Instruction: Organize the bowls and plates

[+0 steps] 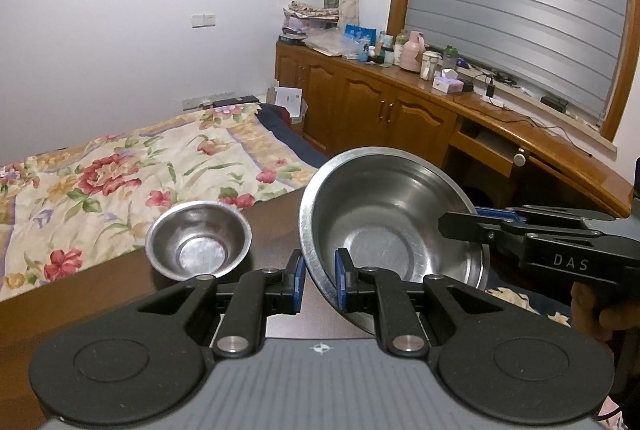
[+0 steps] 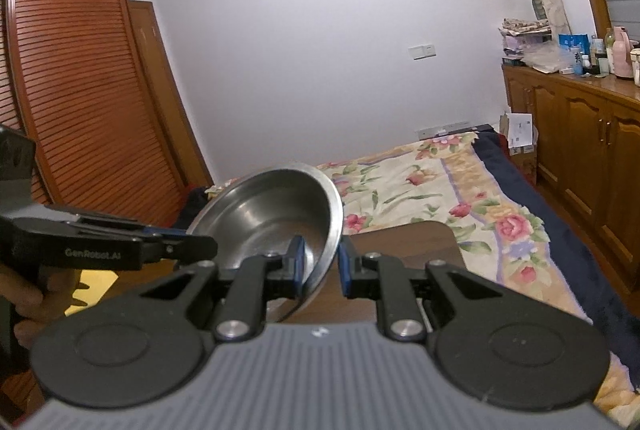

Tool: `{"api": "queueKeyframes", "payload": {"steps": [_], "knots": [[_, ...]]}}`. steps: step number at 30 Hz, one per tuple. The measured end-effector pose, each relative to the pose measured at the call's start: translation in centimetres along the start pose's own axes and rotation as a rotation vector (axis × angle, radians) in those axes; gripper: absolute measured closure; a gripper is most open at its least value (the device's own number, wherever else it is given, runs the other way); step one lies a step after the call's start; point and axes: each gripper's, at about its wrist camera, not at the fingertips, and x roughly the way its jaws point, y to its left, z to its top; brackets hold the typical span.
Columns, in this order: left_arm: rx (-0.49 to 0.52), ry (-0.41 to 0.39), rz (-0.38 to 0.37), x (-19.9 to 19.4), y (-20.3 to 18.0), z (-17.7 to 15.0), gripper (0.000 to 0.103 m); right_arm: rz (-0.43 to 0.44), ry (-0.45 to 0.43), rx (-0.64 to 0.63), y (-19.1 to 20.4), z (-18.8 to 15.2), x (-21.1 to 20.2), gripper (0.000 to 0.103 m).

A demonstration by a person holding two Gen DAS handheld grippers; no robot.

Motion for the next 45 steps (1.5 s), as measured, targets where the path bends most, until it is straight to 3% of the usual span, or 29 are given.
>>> {"api": "queueKeyframes", "payload": {"steps": [22,35,45], "knots": [[-0.037,-0.001,0.043,-4.1,-1.0,-7.5,0.085,0.053,0.097,0.027,2.8,-5.7,-1.5,0.083],[-0.038,0.018,0.072,-4.6,-1.3,-11.4,0.085,0.071,0.164,0.065,3.6,-8.7,-1.6,0.083],[-0.049,0.043,0.087,-3.8,-1.4,-13.0,0.084,0.035,0.159,0.002,4.9,-9.7,-1.7,0.083]]}}
